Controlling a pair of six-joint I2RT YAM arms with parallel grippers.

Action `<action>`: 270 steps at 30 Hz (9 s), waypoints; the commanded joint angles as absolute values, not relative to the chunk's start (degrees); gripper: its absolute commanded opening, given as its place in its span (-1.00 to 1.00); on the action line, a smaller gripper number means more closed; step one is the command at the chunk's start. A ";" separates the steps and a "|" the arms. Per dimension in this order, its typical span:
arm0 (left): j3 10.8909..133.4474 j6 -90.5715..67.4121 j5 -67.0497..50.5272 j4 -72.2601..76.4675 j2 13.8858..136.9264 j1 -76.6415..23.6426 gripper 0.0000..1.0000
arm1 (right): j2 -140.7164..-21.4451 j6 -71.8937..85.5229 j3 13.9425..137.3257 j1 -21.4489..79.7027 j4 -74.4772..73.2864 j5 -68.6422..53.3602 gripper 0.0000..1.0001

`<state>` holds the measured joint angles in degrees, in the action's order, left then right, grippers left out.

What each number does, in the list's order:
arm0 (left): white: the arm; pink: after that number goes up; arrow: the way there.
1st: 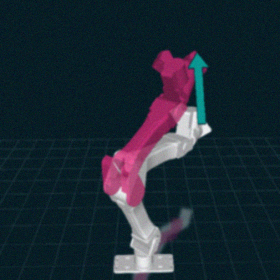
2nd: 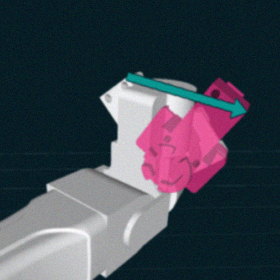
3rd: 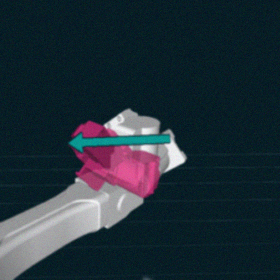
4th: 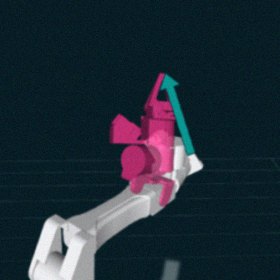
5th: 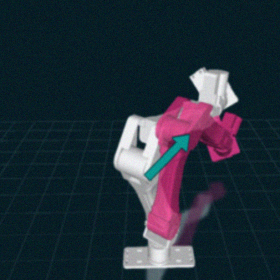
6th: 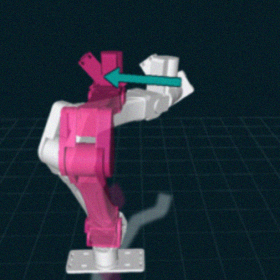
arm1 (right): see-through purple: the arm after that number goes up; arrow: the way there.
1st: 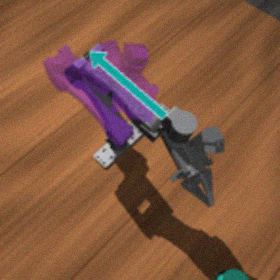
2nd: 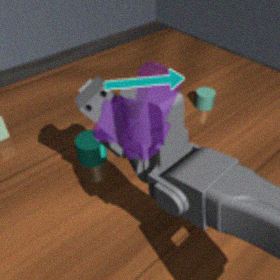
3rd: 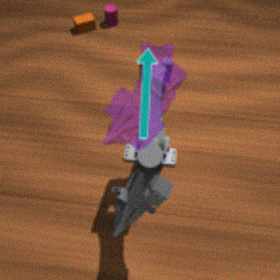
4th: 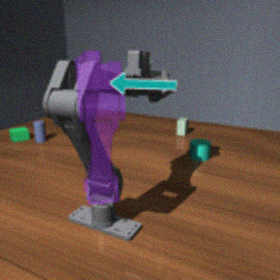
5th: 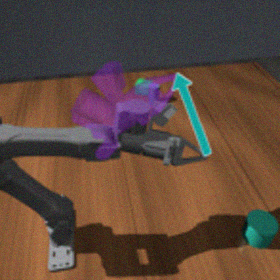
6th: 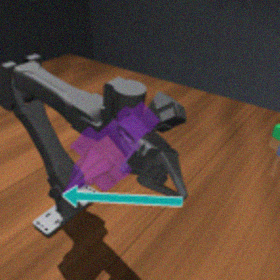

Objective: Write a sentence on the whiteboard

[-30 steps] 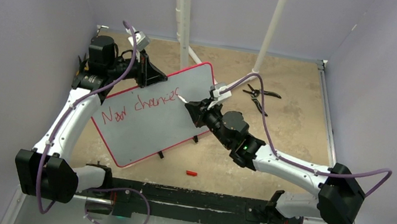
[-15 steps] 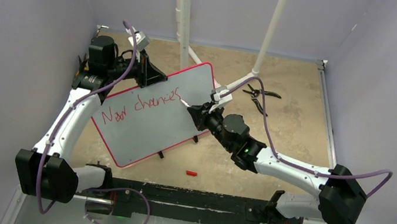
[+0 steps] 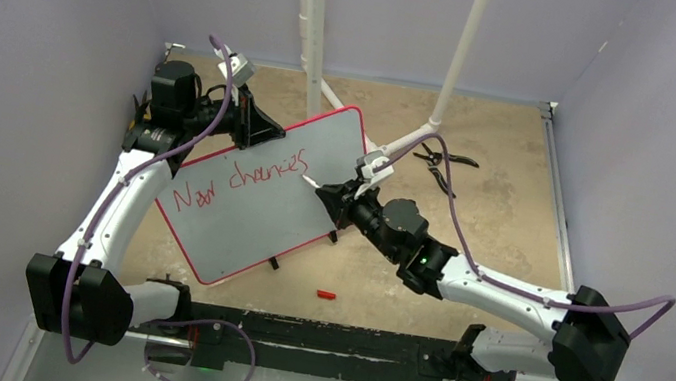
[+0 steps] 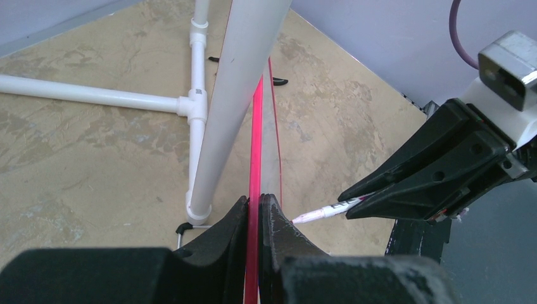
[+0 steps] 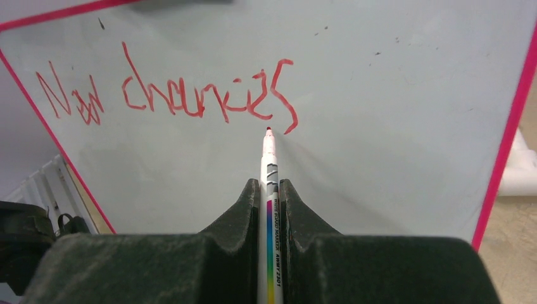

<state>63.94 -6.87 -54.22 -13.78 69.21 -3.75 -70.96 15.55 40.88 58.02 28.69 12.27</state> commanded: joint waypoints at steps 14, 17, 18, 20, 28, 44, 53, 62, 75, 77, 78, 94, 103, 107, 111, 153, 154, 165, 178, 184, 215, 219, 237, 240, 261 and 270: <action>63.19 -5.92 -49.83 -11.30 70.18 -2.20 -1.00 | -71.12 14.00 45.95 53.63 31.38 16.61 -1.00; 63.19 -5.99 -49.92 -11.25 70.32 -2.21 -1.00 | -72.14 13.65 46.94 53.44 31.43 15.85 -1.00; 63.19 -5.98 -49.92 -11.26 70.31 -2.20 -1.00 | -72.42 13.63 47.09 53.44 31.38 15.94 -1.00; 63.19 -5.92 -49.92 -11.28 70.31 -2.20 -1.00 | -72.88 13.73 47.20 53.37 31.17 16.38 -1.00; 63.25 -5.89 -49.83 -11.35 70.31 -2.20 -1.00 | -71.65 15.51 46.69 51.85 28.82 21.52 -1.00; 63.28 -5.90 -49.88 -11.40 70.15 -2.20 -1.00 | -67.35 12.00 45.71 50.01 33.39 13.08 -1.00; 63.29 -5.93 -49.90 -11.34 70.25 -2.20 -1.00 | -70.90 12.17 48.07 50.01 32.43 13.11 -1.00; 63.28 -5.92 -50.01 -11.34 70.14 -2.21 -1.00 | -73.11 11.42 47.22 49.97 32.36 12.99 -1.00; 63.26 -6.04 -50.19 -11.21 69.92 -2.24 -1.00 | -70.84 14.32 40.79 50.09 29.91 12.22 -1.00; 63.28 -6.06 -50.19 -11.16 69.89 -2.25 -1.00 | -70.16 14.94 39.98 50.12 29.42 12.18 -1.00; 63.28 -6.06 -50.19 -11.16 69.88 -2.22 -1.00 | -69.88 15.08 39.58 50.18 29.30 12.06 -1.00; 63.19 -6.10 -50.10 -11.16 70.13 -2.22 -1.00 | -65.23 14.72 42.61 50.10 26.84 17.72 -1.00; 63.22 -6.09 -50.10 -11.16 70.06 -2.21 -1.00 | -67.59 13.06 44.81 50.01 28.54 18.93 -1.00; 63.16 -5.98 -50.10 -11.16 70.05 -2.20 -1.00 | -68.55 12.77 45.37 50.00 29.46 19.33 -1.00; 63.20 -5.98 -50.10 -11.12 70.05 -2.20 -1.00 | -69.77 12.44 45.92 50.00 30.05 19.18 -1.00; 63.20 -6.15 -50.27 -10.99 69.88 -2.21 -1.00 | -68.82 13.13 45.52 50.10 23.94 22.23 -1.00; 63.24 -6.20 -50.27 -10.99 69.90 -2.22 -1.00 | -68.82 12.98 45.91 50.10 24.03 22.11 -1.00; 63.20 -6.20 -50.36 -10.90 69.83 -2.20 -1.00 | -70.86 12.39 48.34 50.10 26.15 20.19 -1.00; 63.19 -6.31 -50.36 -10.88 69.71 -2.16 -1.00 | -70.25 14.48 45.78 50.19 25.15 19.36 -1.00; 63.11 -6.33 -50.46 -10.83 69.79 -2.19 -1.00 | -69.89 13.27 45.02 50.26 26.79 15.41 -1.00; 63.20 -6.40 -50.45 -10.76 69.79 -2.13 -1.00 | -69.70 17.95 42.96 50.25 20.66 24.09 -1.00; 63.19 -6.36 -50.45 -10.73 69.82 -2.16 -1.00 | -69.76 18.10 42.21 50.26 21.02 22.66 -1.00; 63.02 -6.34 -50.05 -10.71 69.88 -2.12 -1.00 | -60.59 13.08 39.73 51.20 23.16 15.89 -1.00; 62.93 -6.36 -49.93 -10.65 69.87 -2.15 -1.00 | -59.09 13.55 39.32 52.84 23.45 13.23 -1.00; 62.67 -6.33 -49.66 -10.55 69.96 -2.13 -1.00 | -85.50 14.51 46.86 70.86 42.91 -1.33 -1.00; 62.58 -6.35 -49.57 -10.62 69.79 -2.11 -1.00 | -91.11 16.41 50.72 70.85 43.17 1.76 -1.00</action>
<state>63.51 -7.60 -54.46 -12.67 69.41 -3.75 -89.65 15.38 47.48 70.67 40.58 0.25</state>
